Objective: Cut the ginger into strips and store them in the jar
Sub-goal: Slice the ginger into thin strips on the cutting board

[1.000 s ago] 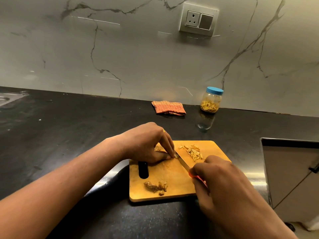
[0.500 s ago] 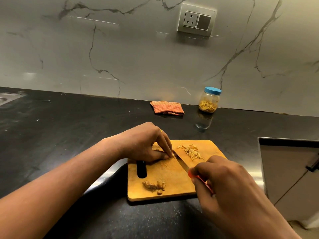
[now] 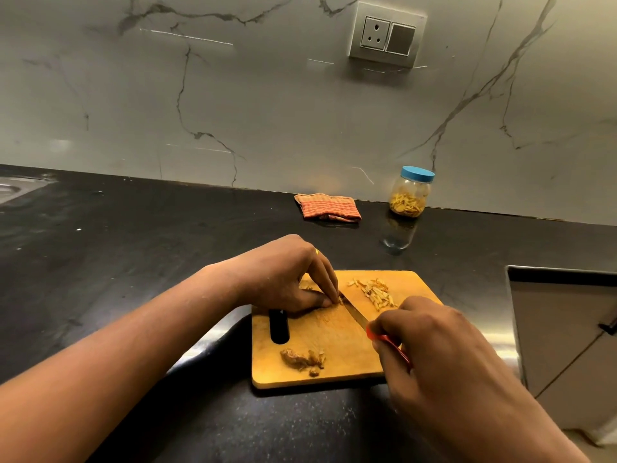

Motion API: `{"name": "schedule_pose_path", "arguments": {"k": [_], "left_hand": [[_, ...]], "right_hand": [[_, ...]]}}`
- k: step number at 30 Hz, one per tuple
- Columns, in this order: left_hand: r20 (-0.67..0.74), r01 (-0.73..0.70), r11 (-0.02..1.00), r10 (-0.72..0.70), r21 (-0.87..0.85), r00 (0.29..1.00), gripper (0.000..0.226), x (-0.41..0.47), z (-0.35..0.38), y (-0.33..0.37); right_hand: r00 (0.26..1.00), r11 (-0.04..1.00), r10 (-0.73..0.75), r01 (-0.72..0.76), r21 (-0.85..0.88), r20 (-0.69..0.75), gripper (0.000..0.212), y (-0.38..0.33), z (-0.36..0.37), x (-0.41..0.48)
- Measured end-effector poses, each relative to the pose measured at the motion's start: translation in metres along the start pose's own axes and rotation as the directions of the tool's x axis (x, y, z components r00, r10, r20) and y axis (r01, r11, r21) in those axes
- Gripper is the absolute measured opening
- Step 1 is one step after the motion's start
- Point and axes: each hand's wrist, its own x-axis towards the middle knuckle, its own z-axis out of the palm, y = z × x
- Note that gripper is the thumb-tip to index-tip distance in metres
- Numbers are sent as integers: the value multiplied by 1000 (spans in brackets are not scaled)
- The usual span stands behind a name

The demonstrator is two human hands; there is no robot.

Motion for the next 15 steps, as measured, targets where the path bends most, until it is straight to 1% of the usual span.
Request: {"name": "schedule_pose_path", "arguments": {"k": [8,15], "left_hand": [[4,12,1000,-12,-6,1000,21,1,-1,1],[4,23,999,-23,-23,1000,21,0,-1,1]], "right_hand": [[1000,999,-2,1,-48,-5,26,0,15,19],[1000,999,4,-3,-53,18,24,5,7,1]]}}
